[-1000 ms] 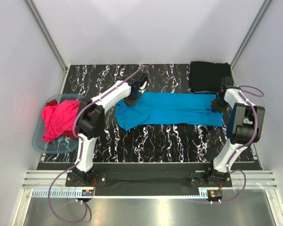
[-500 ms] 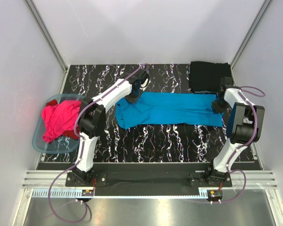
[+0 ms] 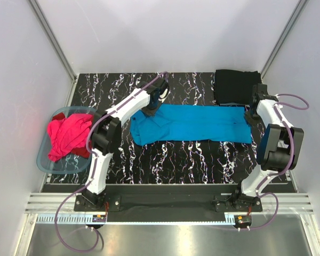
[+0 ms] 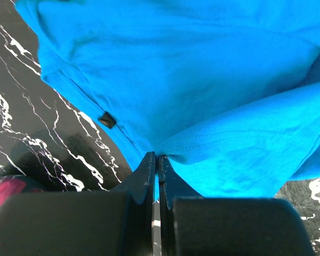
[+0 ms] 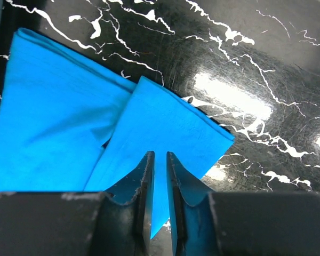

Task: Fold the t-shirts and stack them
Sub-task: Fold the tshirt

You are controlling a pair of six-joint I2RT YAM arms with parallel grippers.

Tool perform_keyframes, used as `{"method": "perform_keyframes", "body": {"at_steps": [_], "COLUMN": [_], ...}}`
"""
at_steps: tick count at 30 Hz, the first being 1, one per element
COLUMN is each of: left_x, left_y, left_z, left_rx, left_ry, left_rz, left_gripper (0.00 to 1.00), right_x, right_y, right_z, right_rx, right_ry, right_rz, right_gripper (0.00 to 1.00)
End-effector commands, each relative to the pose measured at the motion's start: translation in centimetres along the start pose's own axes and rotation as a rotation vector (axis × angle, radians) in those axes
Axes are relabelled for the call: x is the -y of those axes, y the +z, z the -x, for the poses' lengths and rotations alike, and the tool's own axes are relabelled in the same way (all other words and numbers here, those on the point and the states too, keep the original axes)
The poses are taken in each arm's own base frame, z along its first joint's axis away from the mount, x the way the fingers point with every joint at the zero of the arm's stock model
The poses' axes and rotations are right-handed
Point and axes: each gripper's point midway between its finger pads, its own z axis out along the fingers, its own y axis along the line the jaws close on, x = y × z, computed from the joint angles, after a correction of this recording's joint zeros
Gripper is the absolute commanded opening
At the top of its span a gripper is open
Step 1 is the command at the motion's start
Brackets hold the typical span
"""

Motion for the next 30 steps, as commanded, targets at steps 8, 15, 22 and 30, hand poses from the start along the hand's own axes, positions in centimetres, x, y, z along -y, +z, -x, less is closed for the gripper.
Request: {"method": "perform_keyframes", "body": {"at_steps": [8,15,22,30], "left_x": [-1.5,-2.1,-2.3,-1.0], "left_y": [-0.5,0.2,0.5,-0.5], "left_z": [2.7,4.1,6.7,9.6], "left_rx": [0.062,0.082,0.18,0.303], "left_ry": [0.001,0.024,0.074,0.205], "left_rz": [0.031,0.046,0.058,0.11], "left_gripper": [0.0,0.0,0.0,0.0], "right_x": [-0.3,0.3,0.0,-0.5], "right_y": [1.4,3.7,3.4,2.7], "right_z": [-1.8,-3.8,-3.4,-2.8], "right_rx": [-0.048,-0.098,-0.082,-0.071], "right_ry": [0.019,-0.009,-0.01,-0.006], "right_rz": [0.008,-0.026,-0.01,0.016], "right_gripper": [0.2,0.19,0.19,0.19]}}
